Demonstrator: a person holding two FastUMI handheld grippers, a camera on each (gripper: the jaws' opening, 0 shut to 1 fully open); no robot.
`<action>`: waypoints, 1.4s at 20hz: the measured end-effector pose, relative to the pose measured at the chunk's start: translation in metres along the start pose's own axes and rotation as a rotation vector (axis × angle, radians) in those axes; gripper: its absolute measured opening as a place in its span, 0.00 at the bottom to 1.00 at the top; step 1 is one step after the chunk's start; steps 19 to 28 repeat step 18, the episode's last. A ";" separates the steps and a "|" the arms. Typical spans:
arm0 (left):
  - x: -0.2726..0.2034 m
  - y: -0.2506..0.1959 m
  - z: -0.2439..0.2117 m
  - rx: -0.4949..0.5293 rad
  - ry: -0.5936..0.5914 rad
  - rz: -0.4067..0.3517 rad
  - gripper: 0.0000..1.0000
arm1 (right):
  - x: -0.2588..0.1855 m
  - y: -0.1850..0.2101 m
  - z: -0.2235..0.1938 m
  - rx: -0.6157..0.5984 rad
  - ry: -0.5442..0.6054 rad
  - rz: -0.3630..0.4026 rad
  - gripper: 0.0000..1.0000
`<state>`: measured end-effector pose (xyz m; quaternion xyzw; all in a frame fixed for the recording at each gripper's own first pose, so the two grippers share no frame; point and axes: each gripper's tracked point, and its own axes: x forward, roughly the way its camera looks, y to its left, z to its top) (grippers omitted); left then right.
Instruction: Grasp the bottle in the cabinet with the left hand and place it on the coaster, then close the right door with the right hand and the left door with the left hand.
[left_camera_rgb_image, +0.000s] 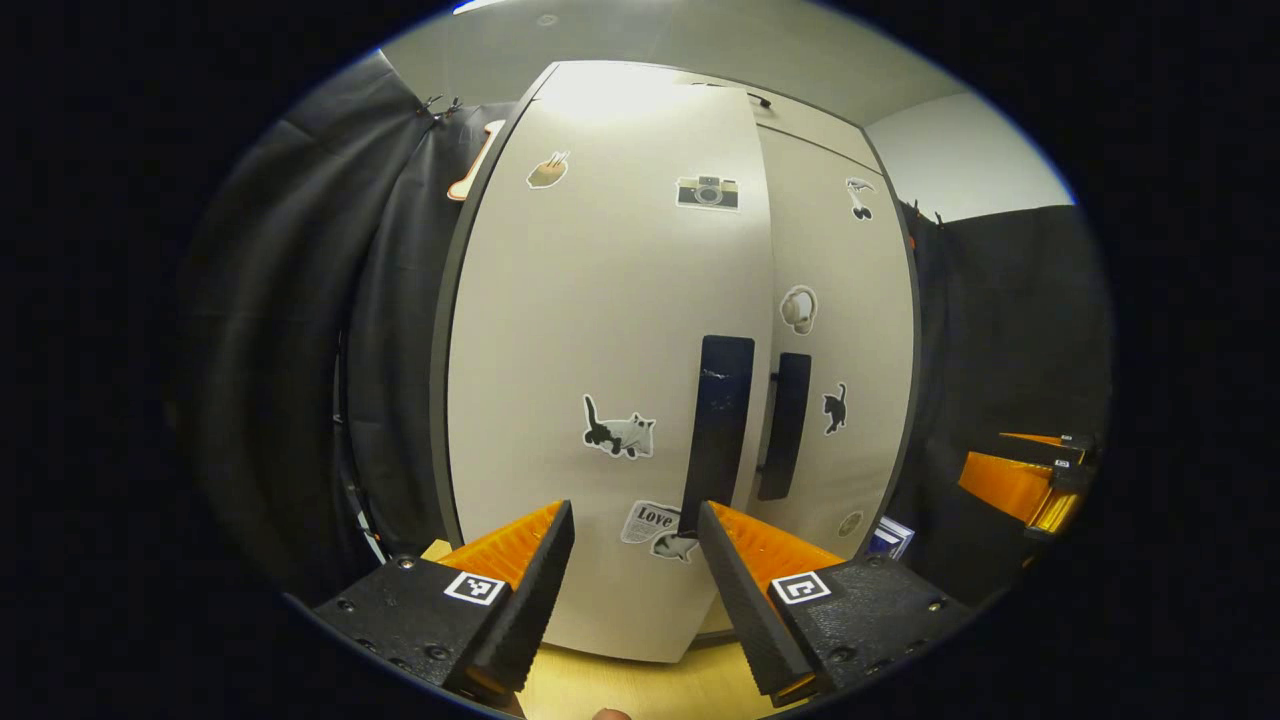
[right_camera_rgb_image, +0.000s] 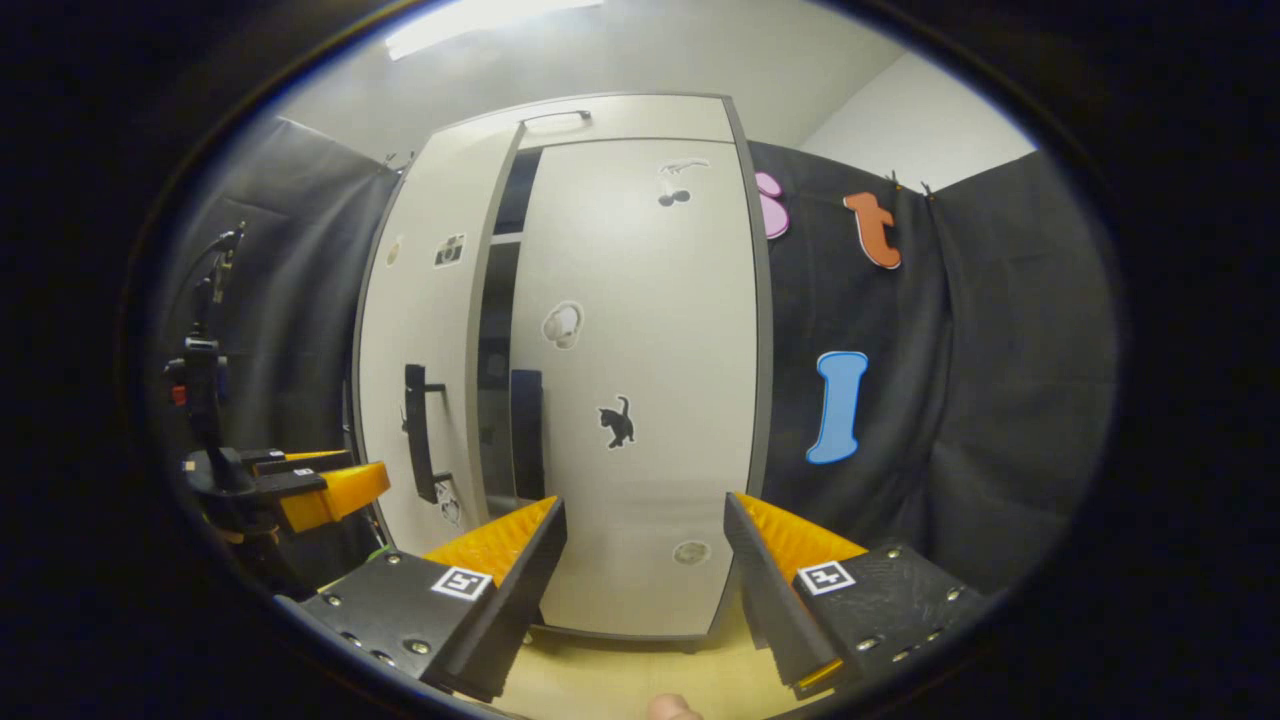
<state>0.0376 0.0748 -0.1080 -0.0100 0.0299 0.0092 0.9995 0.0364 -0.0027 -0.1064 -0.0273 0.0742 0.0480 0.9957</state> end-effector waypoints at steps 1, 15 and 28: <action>-0.001 -0.001 -0.001 0.001 0.003 0.001 0.82 | 0.000 0.000 -0.001 0.001 0.002 0.001 0.95; -0.034 -0.068 0.109 0.003 -0.065 0.047 0.83 | -0.015 -0.061 0.089 -0.010 -0.142 -0.023 0.92; -0.041 -0.099 0.124 -0.029 -0.085 0.038 0.84 | -0.023 -0.080 0.103 0.000 -0.162 -0.012 0.95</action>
